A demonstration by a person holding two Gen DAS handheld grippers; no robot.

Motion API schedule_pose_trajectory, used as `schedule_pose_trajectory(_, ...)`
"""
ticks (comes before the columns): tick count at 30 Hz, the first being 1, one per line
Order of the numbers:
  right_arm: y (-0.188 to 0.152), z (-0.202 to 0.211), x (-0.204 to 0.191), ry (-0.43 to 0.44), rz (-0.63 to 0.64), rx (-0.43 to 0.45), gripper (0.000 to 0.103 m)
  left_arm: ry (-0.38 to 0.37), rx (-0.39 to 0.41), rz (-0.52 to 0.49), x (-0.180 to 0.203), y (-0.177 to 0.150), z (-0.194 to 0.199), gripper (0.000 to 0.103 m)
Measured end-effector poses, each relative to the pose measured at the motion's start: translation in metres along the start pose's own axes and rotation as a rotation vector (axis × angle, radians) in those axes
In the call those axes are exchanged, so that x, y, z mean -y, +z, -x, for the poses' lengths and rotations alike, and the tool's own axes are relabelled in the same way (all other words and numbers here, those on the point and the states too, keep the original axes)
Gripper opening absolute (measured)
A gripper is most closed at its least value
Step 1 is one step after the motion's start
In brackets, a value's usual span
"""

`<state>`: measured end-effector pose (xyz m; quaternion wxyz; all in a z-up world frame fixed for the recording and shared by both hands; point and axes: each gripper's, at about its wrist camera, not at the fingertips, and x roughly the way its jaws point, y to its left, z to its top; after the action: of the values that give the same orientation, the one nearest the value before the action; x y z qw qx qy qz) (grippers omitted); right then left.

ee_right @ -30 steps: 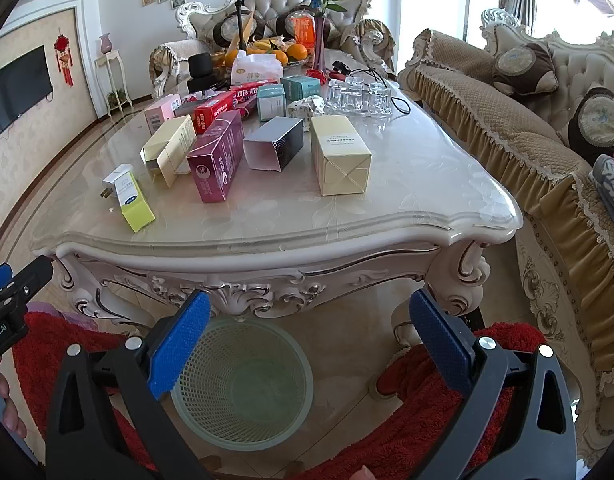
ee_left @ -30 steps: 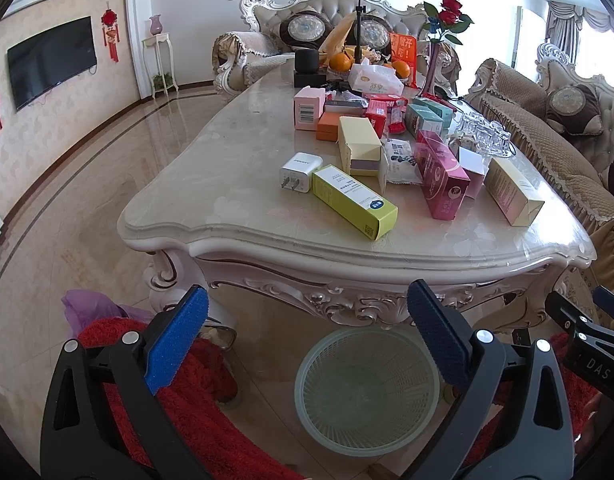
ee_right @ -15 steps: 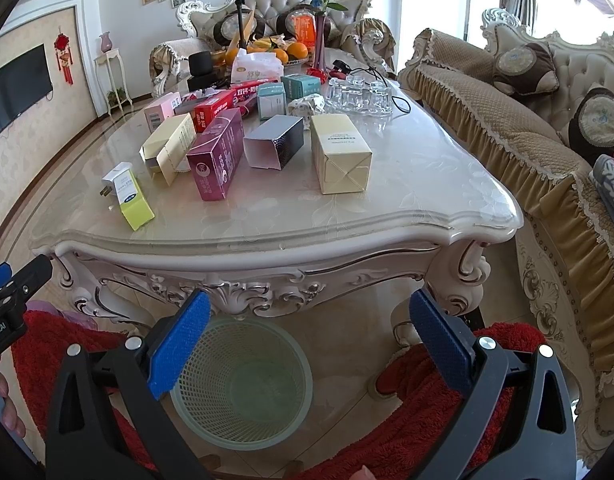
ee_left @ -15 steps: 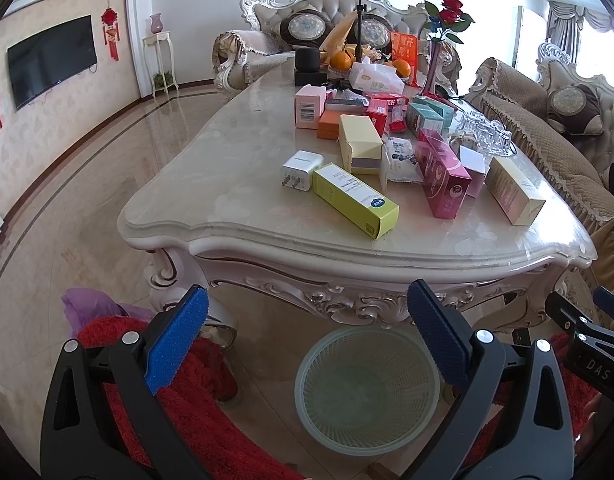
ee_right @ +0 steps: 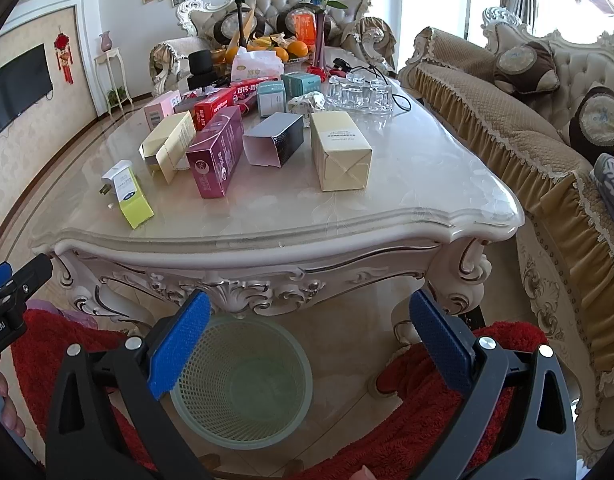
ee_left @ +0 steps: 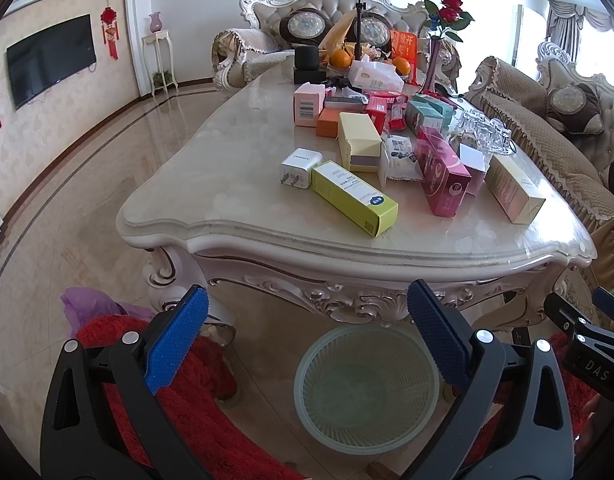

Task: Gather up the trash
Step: 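Grasp the yellow-green tube box with left tool while right tool grasps cream box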

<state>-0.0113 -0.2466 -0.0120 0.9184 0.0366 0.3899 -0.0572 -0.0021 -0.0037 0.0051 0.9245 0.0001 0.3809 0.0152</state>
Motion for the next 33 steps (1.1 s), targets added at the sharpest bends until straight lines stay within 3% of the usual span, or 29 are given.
schedule_pose_trajectory(9, 0.000, -0.002, 0.001, 0.035, 0.020, 0.035, 0.096, -0.006, -0.004, 0.039, -0.004, -0.001, -0.005, 0.097)
schedule_pose_trajectory(16, 0.030, -0.022, 0.022, 0.051, 0.028, 0.131, 0.096, -0.057, -0.006, 0.330, -0.024, 0.010, -0.041, 0.097)
schedule_pose_trajectory(18, 0.042, -0.031, 0.026, 0.036, 0.051, 0.159, 0.096, -0.045, 0.001, 0.368, -0.020, 0.020, -0.054, 0.097)
schedule_pose_trajectory(25, 0.080, -0.067, 0.038, 0.037, 0.105, 0.191, 0.096, 0.021, 0.008, 0.301, 0.027, 0.048, -0.100, 0.097)
schedule_pose_trajectory(33, 0.093, -0.103, 0.046, 0.071, 0.135, 0.133, 0.095, 0.139, 0.037, 0.274, 0.047, 0.057, -0.130, 0.097)
